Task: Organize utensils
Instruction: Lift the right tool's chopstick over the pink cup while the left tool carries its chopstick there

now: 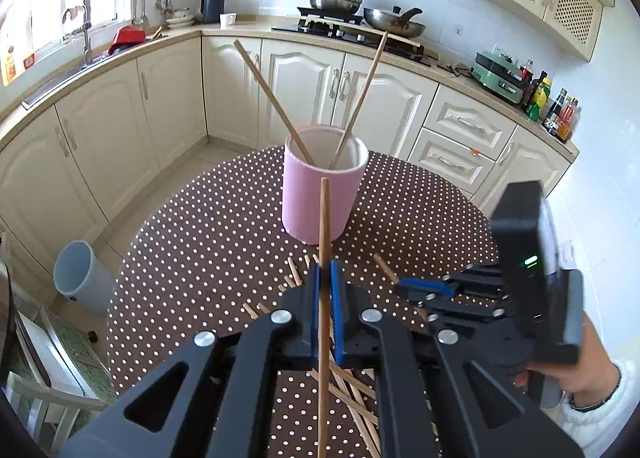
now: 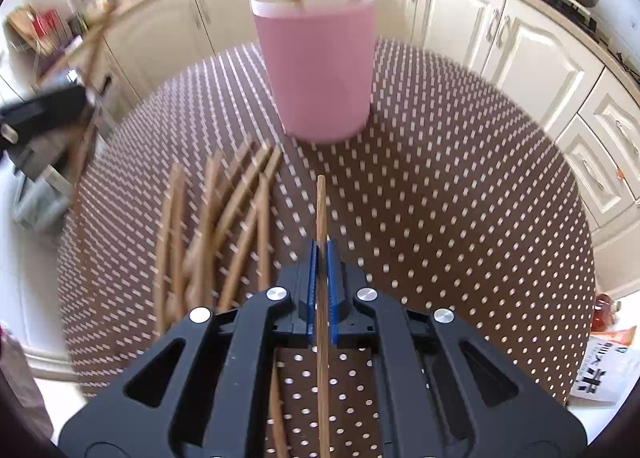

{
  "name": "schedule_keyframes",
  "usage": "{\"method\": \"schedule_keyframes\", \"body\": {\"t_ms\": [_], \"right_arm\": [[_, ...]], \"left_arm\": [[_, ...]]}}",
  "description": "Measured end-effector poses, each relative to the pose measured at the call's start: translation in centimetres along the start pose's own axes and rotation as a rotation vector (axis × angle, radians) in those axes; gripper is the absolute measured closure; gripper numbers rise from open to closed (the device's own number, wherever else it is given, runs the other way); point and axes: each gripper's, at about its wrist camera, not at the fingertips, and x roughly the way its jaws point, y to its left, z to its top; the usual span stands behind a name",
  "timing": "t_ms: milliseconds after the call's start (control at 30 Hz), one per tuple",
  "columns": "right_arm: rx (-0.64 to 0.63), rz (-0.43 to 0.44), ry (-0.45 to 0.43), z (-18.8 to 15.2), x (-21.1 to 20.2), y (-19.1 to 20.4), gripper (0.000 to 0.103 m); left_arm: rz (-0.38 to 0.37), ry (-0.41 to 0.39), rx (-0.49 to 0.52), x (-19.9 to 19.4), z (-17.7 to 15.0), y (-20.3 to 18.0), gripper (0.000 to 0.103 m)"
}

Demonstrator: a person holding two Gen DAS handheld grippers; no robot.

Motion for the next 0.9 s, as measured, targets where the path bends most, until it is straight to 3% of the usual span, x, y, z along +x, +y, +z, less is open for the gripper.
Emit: {"method": "schedule_keyframes", "body": {"t_ms": [133,333,900], "right_arm": [[0.012,0.032,-0.112,1.0,-4.1,0.1,0.098],[-0.008,0.049,-0.267,2.1,-9.9,0.9,0.098],[-0.001,0.059,-0.52,6.1,-16.3,0.8,0.098]], "left_arm": [[-0.023,-0.02,-0.002,-1.1,0.5,-0.3,0.097],[0.005,-0.076,-0.021,-3.4,1.6,-0.9,0.097],[0.012,-0.286,-0.001,-7.3,7.7,-3.2,0.097]]}}
